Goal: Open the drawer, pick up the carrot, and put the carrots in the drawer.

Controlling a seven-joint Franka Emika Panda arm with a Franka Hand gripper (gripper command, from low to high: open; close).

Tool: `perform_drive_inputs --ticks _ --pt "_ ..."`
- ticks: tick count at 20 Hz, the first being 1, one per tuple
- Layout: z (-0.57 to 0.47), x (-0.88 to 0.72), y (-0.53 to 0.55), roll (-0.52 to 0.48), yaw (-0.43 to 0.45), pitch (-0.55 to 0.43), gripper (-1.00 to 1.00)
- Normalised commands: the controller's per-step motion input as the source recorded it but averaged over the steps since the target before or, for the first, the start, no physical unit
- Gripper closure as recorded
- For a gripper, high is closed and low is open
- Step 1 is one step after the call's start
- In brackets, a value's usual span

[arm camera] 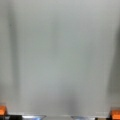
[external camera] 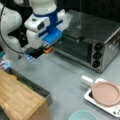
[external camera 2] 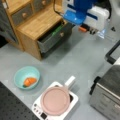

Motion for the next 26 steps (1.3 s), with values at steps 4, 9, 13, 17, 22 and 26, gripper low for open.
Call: perform_drive_inputs --ticks 4,9,13,17,22,26 --pt "0.07 0.14 -0.18 0.002 0.13 0.072 -1.0" --pt "0.01 0.15 -0.29 0.008 0.147 0.053 -1.0" --pt "0.0 0.15 -0.29 0.009 0.139 0.056 -1.0" --pt "0.0 0.17 -0.31 -0.047 0.122 0.054 -1.0" --pt "0.01 0.18 -0.33 -0.072 0.135 0.026 -1.0" --pt "0.0 0.16 -0.27 -0.111 0.12 0.037 -1.0"
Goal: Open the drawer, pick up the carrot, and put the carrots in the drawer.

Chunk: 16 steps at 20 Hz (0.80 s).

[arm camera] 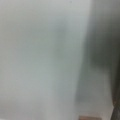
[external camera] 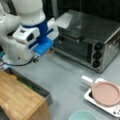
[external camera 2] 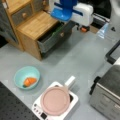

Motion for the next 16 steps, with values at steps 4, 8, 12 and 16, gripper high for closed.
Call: perform_drive_inputs --ticks 4,8,12,16 --pt "-0.06 0.15 -0.18 -0.209 0.082 0.04 -1.0" --pt "-0.06 0.13 -0.11 -0.272 0.048 0.074 -1.0" --pt "-0.11 0.13 -0.1 -0.263 0.03 0.066 -1.0" --pt "-0.15 0.14 -0.16 -0.136 0.05 0.053 -1.0"
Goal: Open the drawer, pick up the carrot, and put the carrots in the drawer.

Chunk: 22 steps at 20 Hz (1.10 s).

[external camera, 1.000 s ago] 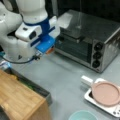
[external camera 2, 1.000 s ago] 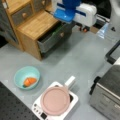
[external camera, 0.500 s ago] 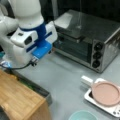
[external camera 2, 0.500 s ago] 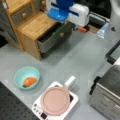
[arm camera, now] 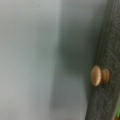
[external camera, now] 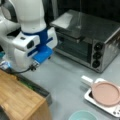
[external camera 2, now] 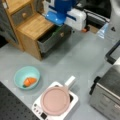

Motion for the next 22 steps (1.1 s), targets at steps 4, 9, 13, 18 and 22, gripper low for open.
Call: perform_drive_inputs --ticks 4,9,13,18,22 --pt "-0.12 0.12 -0.22 -0.017 0.085 0.054 -1.0" --pt "-0.12 0.11 -0.2 0.017 0.108 0.01 -1.0" --pt "-0.17 0.08 -0.17 0.057 0.112 -0.01 -1.0" --pt "-0.15 0.03 -0.1 0.078 0.079 -0.039 -1.0" --pt "-0.16 -0.01 -0.02 0.103 0.035 -0.08 -1.0"
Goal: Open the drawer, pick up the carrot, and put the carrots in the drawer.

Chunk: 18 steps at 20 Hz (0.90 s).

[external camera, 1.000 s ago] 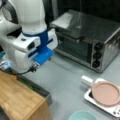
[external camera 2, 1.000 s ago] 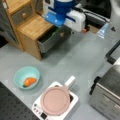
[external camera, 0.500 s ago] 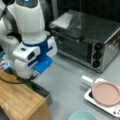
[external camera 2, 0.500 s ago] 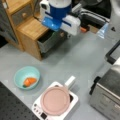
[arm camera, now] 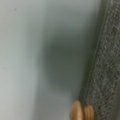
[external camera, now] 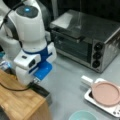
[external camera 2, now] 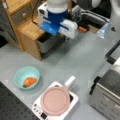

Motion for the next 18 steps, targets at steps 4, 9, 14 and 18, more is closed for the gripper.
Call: perform_drive_inputs --ticks 4,9,14,18 --pt "-0.19 -0.03 0.02 0.116 0.002 -0.115 -1.0" --pt "-0.22 -0.06 0.07 0.13 -0.028 -0.141 -1.0" --pt "-0.22 -0.05 0.04 0.146 -0.037 -0.151 -1.0" --pt "-0.16 -0.04 -0.04 0.157 -0.018 -0.133 -1.0"
